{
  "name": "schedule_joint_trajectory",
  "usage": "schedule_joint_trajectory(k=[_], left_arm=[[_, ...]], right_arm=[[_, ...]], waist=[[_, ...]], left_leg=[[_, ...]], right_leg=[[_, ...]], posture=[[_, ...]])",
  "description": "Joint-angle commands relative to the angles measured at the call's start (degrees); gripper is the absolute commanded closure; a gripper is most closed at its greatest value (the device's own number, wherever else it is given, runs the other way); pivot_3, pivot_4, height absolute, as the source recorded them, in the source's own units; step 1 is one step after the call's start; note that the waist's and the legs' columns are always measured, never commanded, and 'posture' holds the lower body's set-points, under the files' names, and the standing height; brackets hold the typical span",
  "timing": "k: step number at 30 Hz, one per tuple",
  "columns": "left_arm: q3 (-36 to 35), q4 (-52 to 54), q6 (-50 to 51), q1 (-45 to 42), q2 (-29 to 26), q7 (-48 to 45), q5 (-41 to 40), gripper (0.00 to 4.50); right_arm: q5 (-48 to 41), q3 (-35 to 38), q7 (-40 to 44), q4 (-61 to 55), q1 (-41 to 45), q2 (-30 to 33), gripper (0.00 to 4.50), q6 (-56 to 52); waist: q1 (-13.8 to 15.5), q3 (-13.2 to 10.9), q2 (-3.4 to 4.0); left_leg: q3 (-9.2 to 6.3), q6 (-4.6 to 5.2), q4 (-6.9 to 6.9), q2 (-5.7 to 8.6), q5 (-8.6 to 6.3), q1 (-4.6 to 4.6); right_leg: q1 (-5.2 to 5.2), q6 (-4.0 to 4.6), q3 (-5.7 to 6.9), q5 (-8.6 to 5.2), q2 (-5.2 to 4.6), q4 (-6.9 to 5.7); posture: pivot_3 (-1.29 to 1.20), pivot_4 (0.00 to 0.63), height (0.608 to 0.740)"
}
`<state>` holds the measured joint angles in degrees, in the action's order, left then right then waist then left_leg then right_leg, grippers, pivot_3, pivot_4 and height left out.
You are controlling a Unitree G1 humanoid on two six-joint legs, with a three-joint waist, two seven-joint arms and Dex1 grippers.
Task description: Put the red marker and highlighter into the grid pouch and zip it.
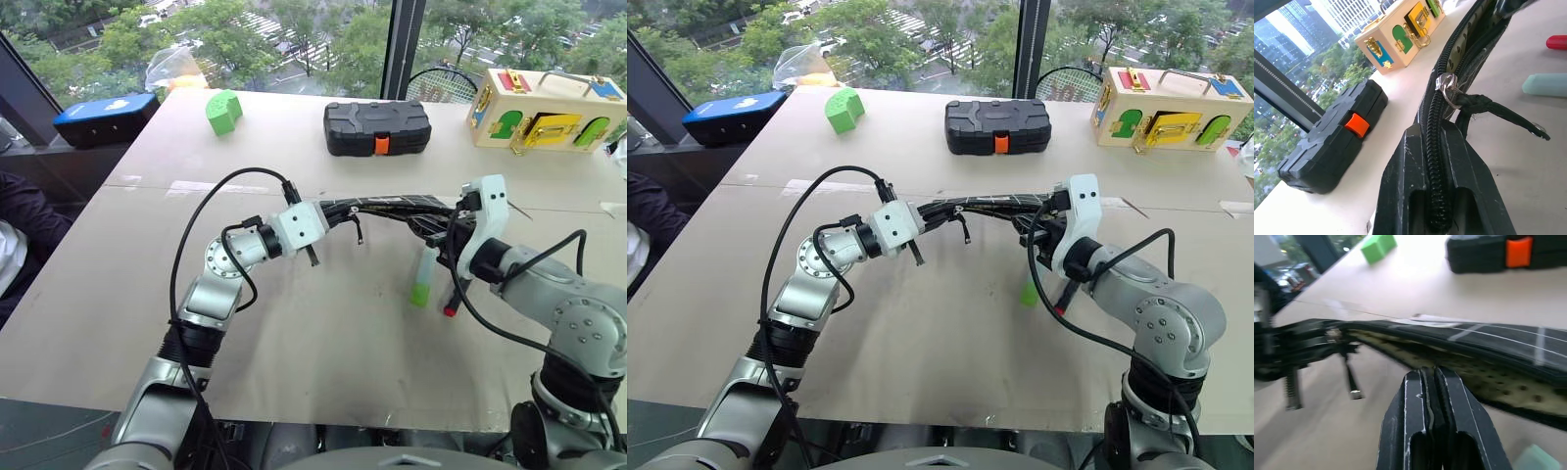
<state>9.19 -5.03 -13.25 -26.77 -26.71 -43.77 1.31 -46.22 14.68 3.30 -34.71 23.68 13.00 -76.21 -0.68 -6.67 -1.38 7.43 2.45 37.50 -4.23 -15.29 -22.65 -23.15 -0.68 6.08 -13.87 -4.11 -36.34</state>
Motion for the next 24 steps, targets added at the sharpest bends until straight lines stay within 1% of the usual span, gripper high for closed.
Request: schedule_joint_trajectory(k=[1,2,4,6,9,11,13,15,17,18,24], left_arm=[[0.3,3.7,-1.6,-0.6,0.0,-0.5,-0.8,4.5],[0.4,3.8,-1.6,-0.6,0.0,-0.6,-0.9,4.5],[0.7,3.9,-1.6,-0.4,0.0,-1.0,-1.0,4.5],[0.7,4.0,-1.2,-0.3,0.0,-1.2,-1.0,4.5],[0.8,3.8,-0.5,-0.3,-0.3,-1.5,-0.6,4.5],[0.9,3.5,-0.1,-0.4,-0.8,-1.4,0.2,4.5],[1.1,3.3,0.1,-0.4,-1.2,-1.2,1.2,4.5],[1.2,3.7,0.9,-0.2,-1.4,-0.9,1.6,4.5],[1.2,4.5,1.6,0.1,-1.4,-0.5,1.8,4.5],[1.1,4.8,1.9,0.3,-1.5,-0.3,2.0,4.5],[0.1,5.1,4.5,1.0,-1.8,1.1,2.3,4.5]], right_arm=[[3.1,-2.1,-1.9,3.0,2.4,-0.1,4.44,1.1],[4.1,-3.2,-1.9,4.0,2.8,0.2,4.44,1.6],[9.3,-10.7,0.0,5.5,4.2,4.6,4.44,5.0],[17.6,-23.5,4.5,6.3,6.1,12.8,4.44,11.5],[30.6,-40.0,10.5,8.9,10.5,22.6,4.44,21.5],[39.3,-48.1,13.7,11.8,13.8,27.0,4.44,28.1],[45.0,-51.9,16.0,14.3,15.8,28.7,4.44,32.7],[49.1,-53.8,18.2,16.8,17.3,28.9,4.44,36.0],[51.4,-53.4,19.6,18.6,17.7,28.0,3.93,38.0],[52.0,-53.0,20.7,19.2,17.8,27.6,3.56,38.3],[56.2,-50.0,23.6,20.2,17.2,26.9,0.77,40.5]], waist=[[0.0,0.0,0.0],[0.0,0.0,0.0],[-0.1,0.0,0.07],[-0.2,-0.1,0.15],[-0.2,-0.1,0.19],[-0.2,-0.1,0.21],[-0.2,-0.1,0.19],[-0.1,-0.1,0.19],[0.0,-0.1,0.19],[0.0,-0.1,0.18],[0.0,-0.1,0.18]], left_leg=[[0.01,0.0,0.0,0.0,0.0,0.0],[0.01,0.0,0.0,0.0,0.0,0.0],[0.02,0.0,0.0,0.0,0.0,0.0],[0.06,0.01,0.0,0.01,0.0,0.01],[0.08,0.01,-0.03,0.02,-0.01,0.01],[0.08,0.0,-0.04,0.01,0.0,0.01],[0.11,-0.01,-0.05,0.0,0.01,0.01],[0.14,-0.03,-0.03,0.0,0.02,0.0],[0.16,-0.03,0.0,0.0,0.02,-0.01],[0.16,-0.03,0.0,-0.01,0.02,-0.02],[0.16,-0.04,0.01,-0.02,0.02,-0.02]], right_leg=[[0.0,0.0,-0.01,0.0,0.0,0.0],[0.0,0.0,-0.01,0.0,0.0,0.0],[0.0,0.0,-0.01,0.0,0.0,-0.01],[-0.02,0.0,-0.06,0.0,0.0,0.0],[-0.07,-0.02,-0.09,-0.02,-0.01,0.04],[-0.08,-0.02,-0.08,-0.02,0.01,0.05],[-0.11,-0.03,-0.1,-0.02,0.02,0.03],[-0.11,-0.03,-0.1,-0.02,0.01,0.03],[-0.11,-0.04,-0.1,-0.02,0.0,0.03],[-0.11,-0.04,-0.09,-0.02,0.0,0.03],[-0.11,-0.03,-0.08,-0.01,0.0,0.02]], posture=[[0.0,0.15,0.74],[0.0,0.15,0.74],[0.0,0.15,0.74],[0.0,0.15,0.74],[0.0,0.15,0.74],[0.0,0.15,0.74],[0.0,0.15,0.74],[0.0,0.15,0.74],[0.0,0.15,0.74],[0.0,0.15,0.74],[0.0,0.15,0.74]])
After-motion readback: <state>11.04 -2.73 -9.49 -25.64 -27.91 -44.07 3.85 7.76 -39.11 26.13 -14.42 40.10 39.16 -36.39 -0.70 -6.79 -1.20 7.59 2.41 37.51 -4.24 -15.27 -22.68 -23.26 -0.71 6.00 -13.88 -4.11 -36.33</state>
